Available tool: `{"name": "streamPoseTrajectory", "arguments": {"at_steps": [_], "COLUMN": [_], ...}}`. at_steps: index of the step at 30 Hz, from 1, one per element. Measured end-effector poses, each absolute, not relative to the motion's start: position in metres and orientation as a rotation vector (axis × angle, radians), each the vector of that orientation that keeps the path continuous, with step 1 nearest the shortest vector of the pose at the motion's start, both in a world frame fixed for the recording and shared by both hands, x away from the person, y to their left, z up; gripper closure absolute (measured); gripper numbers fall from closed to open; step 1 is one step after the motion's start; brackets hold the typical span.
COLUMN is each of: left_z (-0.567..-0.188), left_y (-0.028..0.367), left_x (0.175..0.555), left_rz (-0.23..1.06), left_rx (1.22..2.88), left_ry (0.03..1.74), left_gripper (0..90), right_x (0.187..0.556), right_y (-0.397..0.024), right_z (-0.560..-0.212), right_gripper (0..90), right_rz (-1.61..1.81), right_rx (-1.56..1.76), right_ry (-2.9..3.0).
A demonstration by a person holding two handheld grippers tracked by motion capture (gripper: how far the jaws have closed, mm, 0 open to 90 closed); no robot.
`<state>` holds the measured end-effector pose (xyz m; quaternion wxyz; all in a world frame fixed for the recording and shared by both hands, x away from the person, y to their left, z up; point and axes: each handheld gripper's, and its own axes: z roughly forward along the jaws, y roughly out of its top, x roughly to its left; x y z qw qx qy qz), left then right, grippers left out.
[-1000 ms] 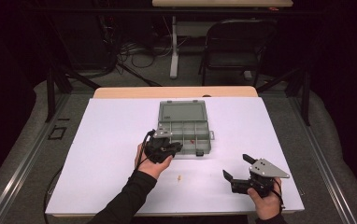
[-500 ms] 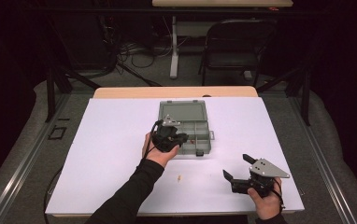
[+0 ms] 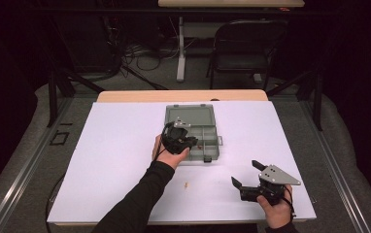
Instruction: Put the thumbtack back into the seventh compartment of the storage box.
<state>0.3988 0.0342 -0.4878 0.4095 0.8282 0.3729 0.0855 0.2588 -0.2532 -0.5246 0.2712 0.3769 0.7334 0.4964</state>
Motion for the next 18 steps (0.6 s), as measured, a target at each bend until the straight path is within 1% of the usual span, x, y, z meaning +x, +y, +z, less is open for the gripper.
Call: {"name": "streamPoseTrajectory", "arguments": {"at_steps": [8, 18], "left_z": [-0.503, -0.511], "left_y": [0.026, 0.024], "left_x": [0.406, 0.410], "left_rz": [0.206, 0.209], "left_rx": [2.125, 2.139], "left_ry": [0.957, 0.971], "left_gripper": [83.2, 83.2], "right_x": [0.259, 0.259], "right_y": [-0.253, -0.253], "right_z": [-0.525, -0.525], "right_gripper": [8.1, 8.1], "right_rz": [1.338, 1.338], "right_rx": [1.014, 1.018], "right_ry": [1.975, 1.976]}}
